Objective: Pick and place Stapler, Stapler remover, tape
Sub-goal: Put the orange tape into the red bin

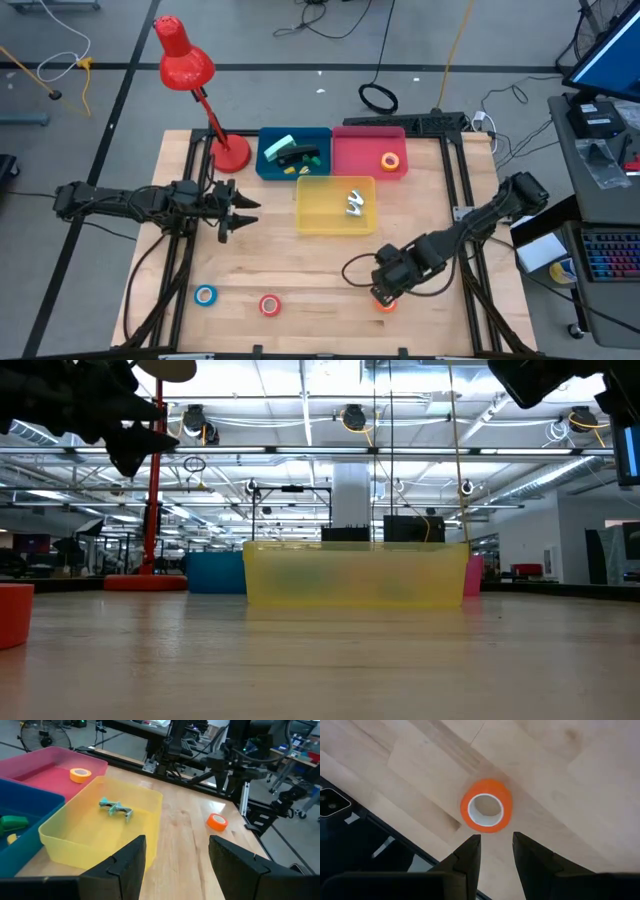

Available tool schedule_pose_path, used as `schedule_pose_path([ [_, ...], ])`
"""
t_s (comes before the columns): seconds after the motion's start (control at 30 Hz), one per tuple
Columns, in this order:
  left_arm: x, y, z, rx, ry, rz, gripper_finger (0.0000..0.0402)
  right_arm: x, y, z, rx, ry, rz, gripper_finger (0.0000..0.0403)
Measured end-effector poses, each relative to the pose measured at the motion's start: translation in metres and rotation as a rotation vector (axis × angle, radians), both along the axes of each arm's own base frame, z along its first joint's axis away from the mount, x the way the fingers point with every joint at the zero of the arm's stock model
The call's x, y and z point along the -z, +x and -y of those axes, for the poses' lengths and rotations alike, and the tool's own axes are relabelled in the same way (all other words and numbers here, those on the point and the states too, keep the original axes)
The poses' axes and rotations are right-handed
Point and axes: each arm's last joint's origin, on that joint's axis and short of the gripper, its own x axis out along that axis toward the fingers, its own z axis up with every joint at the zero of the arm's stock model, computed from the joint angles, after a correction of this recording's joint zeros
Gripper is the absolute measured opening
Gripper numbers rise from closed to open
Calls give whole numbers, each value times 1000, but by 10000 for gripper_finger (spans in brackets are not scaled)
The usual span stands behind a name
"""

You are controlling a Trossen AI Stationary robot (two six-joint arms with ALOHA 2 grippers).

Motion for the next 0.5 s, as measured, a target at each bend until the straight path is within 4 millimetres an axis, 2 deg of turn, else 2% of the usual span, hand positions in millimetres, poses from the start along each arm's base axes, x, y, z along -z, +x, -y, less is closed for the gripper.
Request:
schedule_pose_path([
  [0.23,1,0,4,28,-1,-7,216,11,6,-8,-52,-9,2,105],
  [0.5,7,-2,6,42,-14,-71,216,13,8,-8,-61,-36,22,105],
])
